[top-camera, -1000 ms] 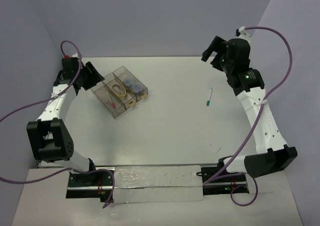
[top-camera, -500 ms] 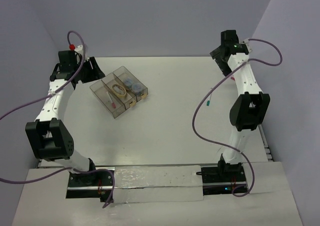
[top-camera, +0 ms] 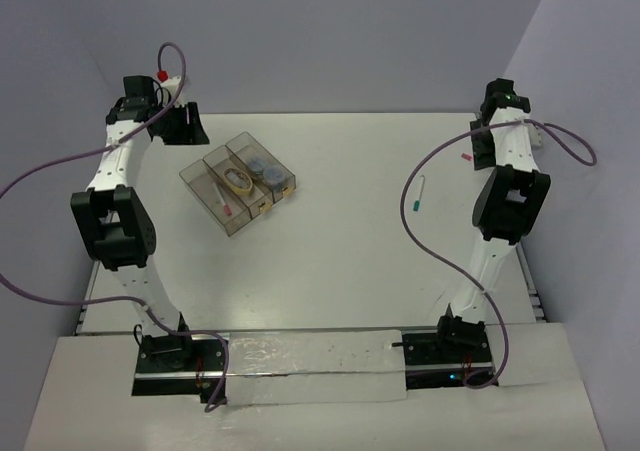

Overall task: Sort the stationery into containers
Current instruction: Pick up the pen from the corner of the board.

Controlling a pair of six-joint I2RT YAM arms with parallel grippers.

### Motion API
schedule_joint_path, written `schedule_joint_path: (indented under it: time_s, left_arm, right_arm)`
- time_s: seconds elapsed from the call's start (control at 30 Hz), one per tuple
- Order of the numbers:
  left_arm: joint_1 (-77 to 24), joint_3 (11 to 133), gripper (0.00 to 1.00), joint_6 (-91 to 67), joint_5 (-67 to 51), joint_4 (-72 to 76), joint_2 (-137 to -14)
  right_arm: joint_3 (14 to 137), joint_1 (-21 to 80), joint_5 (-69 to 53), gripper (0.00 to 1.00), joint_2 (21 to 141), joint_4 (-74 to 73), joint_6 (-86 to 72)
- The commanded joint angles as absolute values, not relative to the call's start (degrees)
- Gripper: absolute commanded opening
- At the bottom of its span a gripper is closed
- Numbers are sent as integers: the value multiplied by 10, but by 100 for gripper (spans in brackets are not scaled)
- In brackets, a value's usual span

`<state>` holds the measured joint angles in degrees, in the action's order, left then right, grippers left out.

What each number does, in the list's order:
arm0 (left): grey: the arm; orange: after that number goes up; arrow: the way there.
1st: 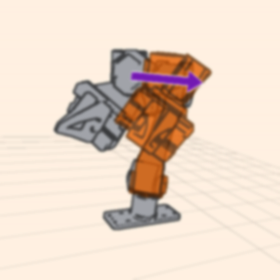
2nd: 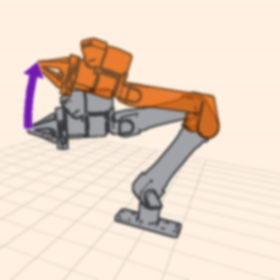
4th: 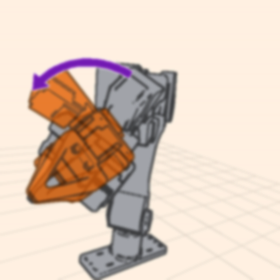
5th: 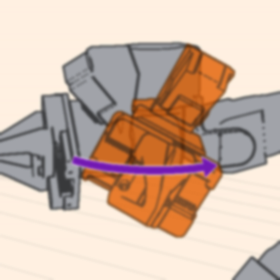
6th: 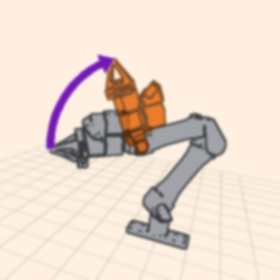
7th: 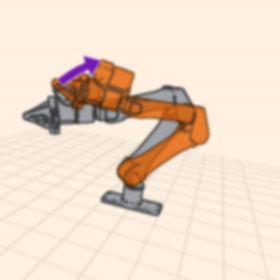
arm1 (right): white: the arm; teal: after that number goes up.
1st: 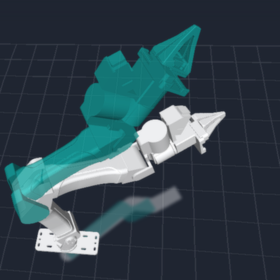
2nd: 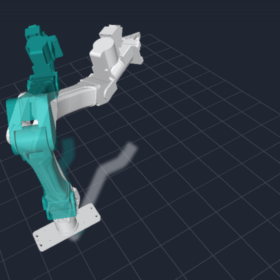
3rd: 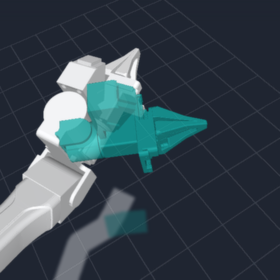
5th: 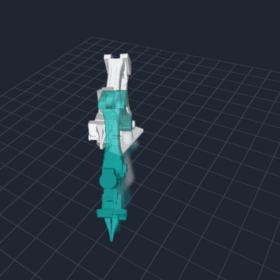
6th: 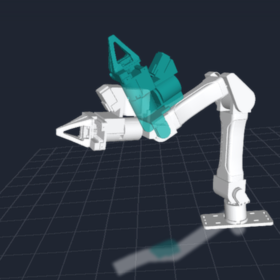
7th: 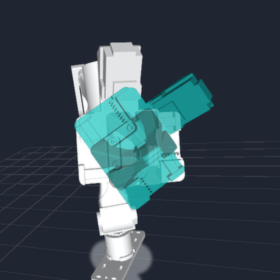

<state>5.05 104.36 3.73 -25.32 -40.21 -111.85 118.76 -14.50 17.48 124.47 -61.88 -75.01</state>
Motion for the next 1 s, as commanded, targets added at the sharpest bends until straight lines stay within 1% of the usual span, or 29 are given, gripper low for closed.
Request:
schedule_joint_path:
  time_s: [0.0,0.07,0.17,0.2,0.33,0.4,0.47,0.53,0.6,0.67,0.83,0.97]
  left_arm:
    - [53,1066,61,72,-245,-399,-1116]
    - [54,1051,61,79,-238,-382,-1111]
    - [53,1039,61,70,-242,-364,-1113]
    - [53,1038,61,66,-243,-359,-1116]
    - [53,1047,60,34,-250,-355,-1137]
    - [54,1052,59,24,-253,-354,-1150]
    - [53,1053,59,23,-252,-355,-1160]
    - [53,1057,59,25,-251,-357,-1168]
    - [54,1062,59,24,-252,-367,-1175]
    - [54,1066,59,19,-257,-372,-1180]
    - [55,1052,59,9,-258,-375,-1177]
    - [56,1038,59,5,-259,-379,-1169]
  right_arm:
    - [1259,-160,153,91,1299,-604,-779]
    - [1302,-164,132,92,1336,-602,-789]
    - [1340,-170,118,98,1378,-578,-807]
    - [1345,-172,109,100,1388,-567,-813]
    - [1326,-178,69,100,1404,-496,-859]
    - [1328,-177,54,100,1406,-437,-842]
    - [1346,-169,87,100,1407,-412,-821]
    - [1319,-169,113,100,1393,-378,-814]
    - [1259,-171,112,100,1377,-308,-808]
    - [1245,-170,118,100,1376,-257,-782]
    - [1252,-174,153,100,1395,-257,-764]
    - [1223,-178,177,100,1393,-218,-770]
